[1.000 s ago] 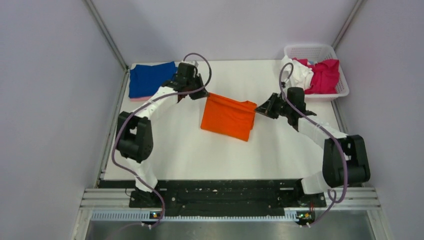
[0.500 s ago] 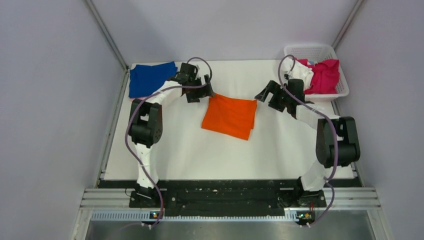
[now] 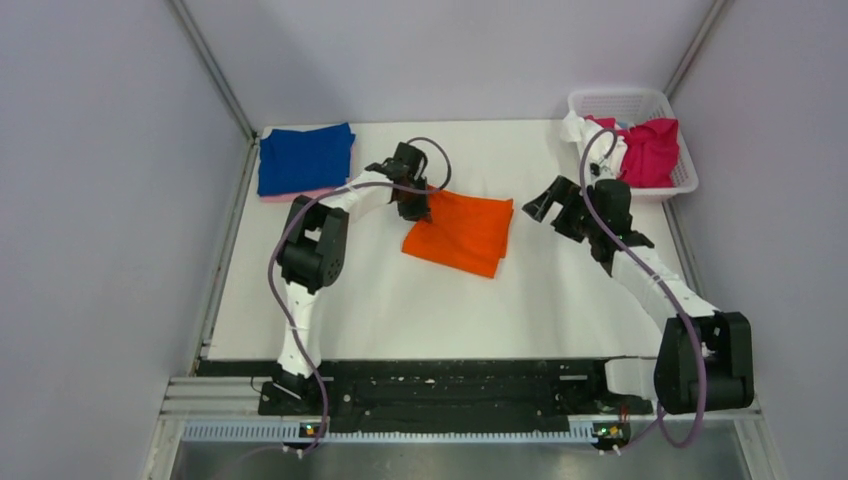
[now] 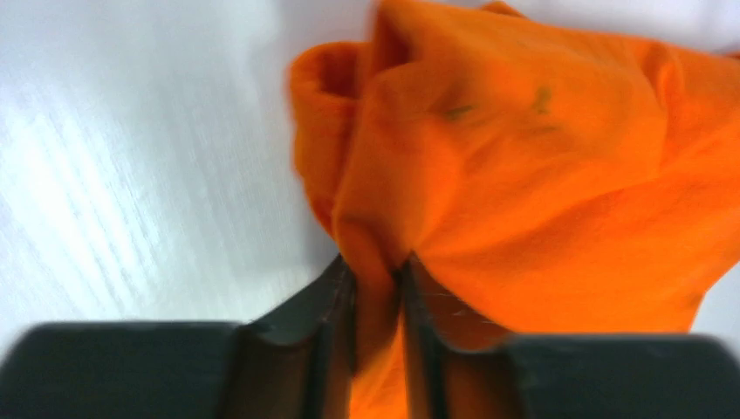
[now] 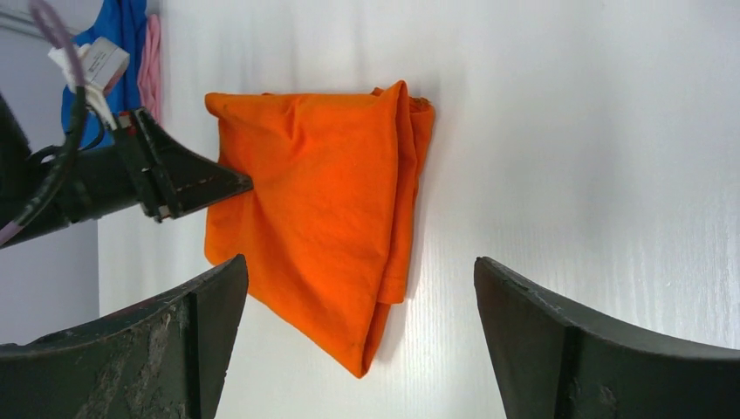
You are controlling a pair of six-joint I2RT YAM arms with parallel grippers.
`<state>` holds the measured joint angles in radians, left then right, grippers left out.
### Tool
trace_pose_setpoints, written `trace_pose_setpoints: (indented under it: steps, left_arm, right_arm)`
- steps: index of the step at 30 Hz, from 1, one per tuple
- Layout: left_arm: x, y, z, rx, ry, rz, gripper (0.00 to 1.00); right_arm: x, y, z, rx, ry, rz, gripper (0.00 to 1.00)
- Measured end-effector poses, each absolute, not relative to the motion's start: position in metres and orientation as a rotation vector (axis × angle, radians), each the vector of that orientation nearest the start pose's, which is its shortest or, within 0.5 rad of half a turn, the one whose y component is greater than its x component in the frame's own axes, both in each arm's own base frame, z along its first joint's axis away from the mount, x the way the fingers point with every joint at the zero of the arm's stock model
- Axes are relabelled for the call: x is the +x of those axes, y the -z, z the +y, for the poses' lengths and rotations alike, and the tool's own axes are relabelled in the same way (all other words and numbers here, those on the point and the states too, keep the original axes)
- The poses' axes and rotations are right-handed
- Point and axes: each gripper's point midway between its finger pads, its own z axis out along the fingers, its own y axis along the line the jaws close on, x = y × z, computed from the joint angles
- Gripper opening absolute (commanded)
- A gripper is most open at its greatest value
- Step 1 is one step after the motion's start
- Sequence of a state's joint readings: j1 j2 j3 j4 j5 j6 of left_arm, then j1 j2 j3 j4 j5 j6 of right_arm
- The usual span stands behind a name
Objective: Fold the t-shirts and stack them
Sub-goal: Put the neatly folded tshirt into the corner of the board with the left arm
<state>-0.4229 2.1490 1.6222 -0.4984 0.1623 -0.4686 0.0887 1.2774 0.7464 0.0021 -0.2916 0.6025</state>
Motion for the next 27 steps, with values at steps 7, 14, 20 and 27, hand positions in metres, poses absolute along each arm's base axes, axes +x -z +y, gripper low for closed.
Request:
trace_pose_setpoints:
  steps: [7,14,20,27]
  left_arm:
    - [0.465,-0.034,-0.270,0.046,0.271,2.634,0.00]
    - [0.485,-0.048,-0.224,0.066,-0.196,2.511,0.00]
    - [0.519,-0.081,-0.158,0.048,-0.493,2.375,0.00]
    - [0.560,-0.131,-0.102,0.022,-0.706,2.191,0.00]
  right_arm:
    - [0.362,-0.155,0.102,0.374,-0.700,2.097,0.99]
    - [0.363,-0.149,0.092,0.394,-0.636,2.104,0.98]
    - [0.354,-0.130,0.081,0.428,-0.557,2.150,0.99]
    - [0.354,-0.135,0.067,0.457,-0.470,2.124,0.99]
